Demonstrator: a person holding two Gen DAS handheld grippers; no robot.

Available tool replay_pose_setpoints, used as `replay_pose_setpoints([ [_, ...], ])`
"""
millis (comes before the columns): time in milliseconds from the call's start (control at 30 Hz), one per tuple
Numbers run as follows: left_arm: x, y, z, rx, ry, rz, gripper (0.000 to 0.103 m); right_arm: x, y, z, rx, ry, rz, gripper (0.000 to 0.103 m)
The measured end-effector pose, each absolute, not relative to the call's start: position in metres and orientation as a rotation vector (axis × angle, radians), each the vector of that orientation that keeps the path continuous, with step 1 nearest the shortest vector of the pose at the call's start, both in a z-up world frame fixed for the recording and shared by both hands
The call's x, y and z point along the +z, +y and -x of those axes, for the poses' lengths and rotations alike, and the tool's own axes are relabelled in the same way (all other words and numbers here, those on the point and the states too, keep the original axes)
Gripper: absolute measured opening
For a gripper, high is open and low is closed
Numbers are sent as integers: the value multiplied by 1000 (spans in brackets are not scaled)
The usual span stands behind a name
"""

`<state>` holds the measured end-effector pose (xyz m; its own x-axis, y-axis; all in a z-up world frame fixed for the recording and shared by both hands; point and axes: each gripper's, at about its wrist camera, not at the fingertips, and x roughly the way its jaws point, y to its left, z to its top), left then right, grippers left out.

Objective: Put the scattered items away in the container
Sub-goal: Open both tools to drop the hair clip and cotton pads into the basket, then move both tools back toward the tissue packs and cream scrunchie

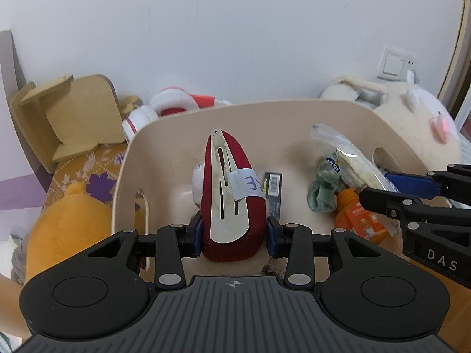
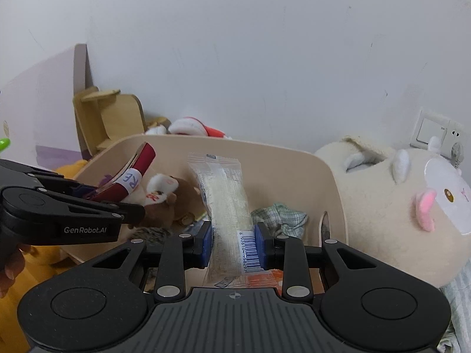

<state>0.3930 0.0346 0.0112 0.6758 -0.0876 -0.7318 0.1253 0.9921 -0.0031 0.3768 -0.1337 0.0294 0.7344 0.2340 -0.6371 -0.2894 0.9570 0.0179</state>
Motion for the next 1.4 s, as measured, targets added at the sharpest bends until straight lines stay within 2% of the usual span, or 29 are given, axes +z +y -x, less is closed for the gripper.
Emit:
replay_pose_setpoints([
  [133,4,32,-392,-123,833,-61,44,23,-133,-380,287,701,97,28],
  [233,4,32,-390,-121,836,-56,45,21,-131,-378,285,700,119,37],
  [300,5,33,-389,-123,834,-49,52,23,-132,-377,286,695,119,39],
  [333,6,34,-388,-126,834,-45,64,24,-133,-376,285,692,115,40],
  [367,7,34,-387,-123,833,-41,76,25,-134,-374,282,688,111,44],
  [433,10,35,-382,-115,817,-37,80,28,-137,-370,273,671,97,62],
  [467,11,34,-379,-116,813,-43,82,31,-139,-367,266,657,91,77],
  [500,12,34,-376,-115,815,-54,83,33,-142,-364,257,639,83,88],
  [600,13,37,-364,-121,807,-56,83,44,-150,-352,254,594,54,100],
  [700,16,41,-350,-114,783,-46,83,54,-156,-340,249,564,38,103],
  [1400,54,37,-242,-169,626,-87,84,98,-159,-223,270,420,66,103],
])
